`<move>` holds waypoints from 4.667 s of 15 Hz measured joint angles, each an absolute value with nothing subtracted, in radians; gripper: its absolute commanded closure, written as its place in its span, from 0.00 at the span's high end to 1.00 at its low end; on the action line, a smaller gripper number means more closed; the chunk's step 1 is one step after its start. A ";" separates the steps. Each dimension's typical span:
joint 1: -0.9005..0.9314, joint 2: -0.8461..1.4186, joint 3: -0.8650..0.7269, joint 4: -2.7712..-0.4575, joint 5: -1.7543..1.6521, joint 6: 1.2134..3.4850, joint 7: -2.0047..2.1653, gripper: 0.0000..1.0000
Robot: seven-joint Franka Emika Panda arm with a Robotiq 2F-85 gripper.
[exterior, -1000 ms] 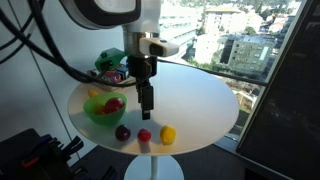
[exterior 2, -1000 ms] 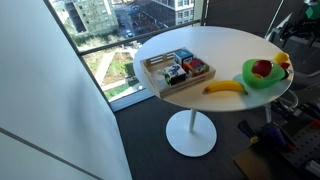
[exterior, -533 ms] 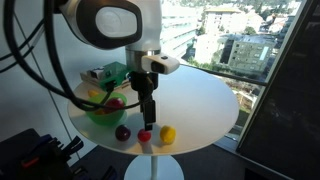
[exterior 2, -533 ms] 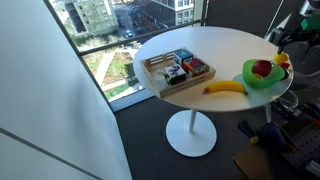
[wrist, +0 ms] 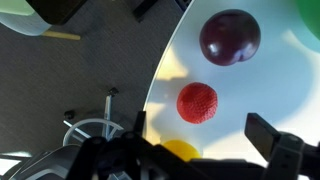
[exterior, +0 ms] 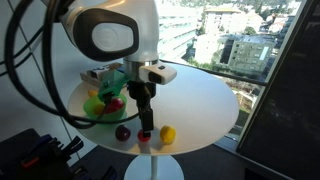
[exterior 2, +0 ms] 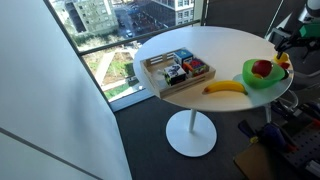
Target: Put the red plastic fruit in the bowl
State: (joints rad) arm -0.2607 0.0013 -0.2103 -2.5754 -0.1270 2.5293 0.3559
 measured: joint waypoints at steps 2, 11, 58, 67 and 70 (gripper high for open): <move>-0.261 0.011 -0.213 -2.581 -0.127 2.553 0.356 1.00; -0.259 0.067 -0.217 -2.585 -0.118 2.619 0.356 1.00; -0.167 -0.144 -0.147 -2.532 -0.137 2.357 0.350 0.25; -0.113 -0.260 -0.057 -2.561 -0.136 2.242 0.320 0.25; -0.090 -0.280 -0.031 -2.590 -0.136 2.239 0.306 0.25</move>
State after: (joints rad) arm -0.0904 -0.2796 -0.0308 -2.5901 -0.1363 2.2393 0.3062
